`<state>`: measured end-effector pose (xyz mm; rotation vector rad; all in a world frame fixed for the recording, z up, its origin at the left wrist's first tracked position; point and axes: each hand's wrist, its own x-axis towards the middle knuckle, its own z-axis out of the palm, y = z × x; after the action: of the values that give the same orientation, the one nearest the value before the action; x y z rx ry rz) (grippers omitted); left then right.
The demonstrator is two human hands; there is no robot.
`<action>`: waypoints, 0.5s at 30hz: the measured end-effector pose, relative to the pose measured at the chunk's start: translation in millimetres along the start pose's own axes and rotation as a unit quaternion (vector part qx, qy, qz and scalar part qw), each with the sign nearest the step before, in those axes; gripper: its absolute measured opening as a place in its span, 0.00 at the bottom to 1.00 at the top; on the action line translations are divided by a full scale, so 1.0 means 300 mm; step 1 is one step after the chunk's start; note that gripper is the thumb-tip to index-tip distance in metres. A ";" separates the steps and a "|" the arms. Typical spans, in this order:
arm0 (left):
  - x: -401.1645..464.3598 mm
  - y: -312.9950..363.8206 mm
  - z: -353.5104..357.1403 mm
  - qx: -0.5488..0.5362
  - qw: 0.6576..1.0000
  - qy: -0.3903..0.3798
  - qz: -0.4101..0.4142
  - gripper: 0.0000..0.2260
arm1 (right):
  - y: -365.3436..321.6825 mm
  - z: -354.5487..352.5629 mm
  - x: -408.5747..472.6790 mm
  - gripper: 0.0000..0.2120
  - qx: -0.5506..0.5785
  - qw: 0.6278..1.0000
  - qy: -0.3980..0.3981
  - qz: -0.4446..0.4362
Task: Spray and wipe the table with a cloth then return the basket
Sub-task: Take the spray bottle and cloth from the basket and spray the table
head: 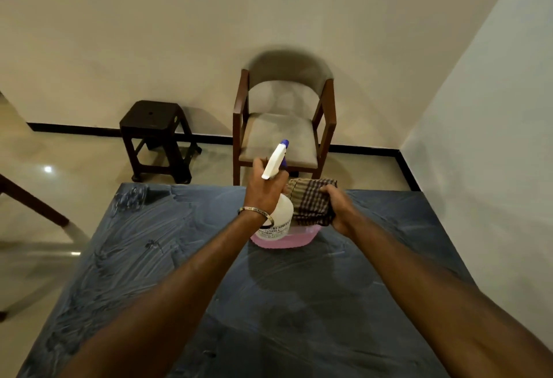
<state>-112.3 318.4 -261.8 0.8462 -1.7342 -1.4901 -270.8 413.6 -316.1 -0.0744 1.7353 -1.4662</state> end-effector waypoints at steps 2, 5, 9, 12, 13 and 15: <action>-0.046 0.029 0.002 0.003 1.000 -0.011 -0.003 0.13 | 0.001 -0.022 -0.036 0.13 0.058 0.998 -0.004 0.011; -0.126 0.038 0.019 0.043 0.999 -0.023 -0.021 0.17 | 0.016 -0.060 -0.098 0.16 0.123 0.992 -0.013 0.022; -0.250 0.047 0.053 0.039 0.997 -0.020 -0.065 0.15 | 0.027 -0.120 -0.183 0.14 0.187 0.982 -0.023 0.007; -0.353 0.057 0.083 0.001 0.997 -0.025 -0.075 0.11 | 0.042 -0.166 -0.231 0.15 0.228 0.973 -0.041 -0.006; -0.386 0.055 0.094 0.001 0.997 -0.032 -0.076 0.11 | 0.053 -0.180 -0.249 0.16 0.228 0.973 -0.045 -0.012; -0.439 0.045 0.117 0.013 0.996 -0.039 -0.078 0.11 | 0.079 -0.200 -0.276 0.18 0.214 0.976 -0.047 -0.019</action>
<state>-69.6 448.4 -263.6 0.9671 -1.7814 -1.6261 -243.9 512.3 -293.0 0.0517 1.3184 -1.8037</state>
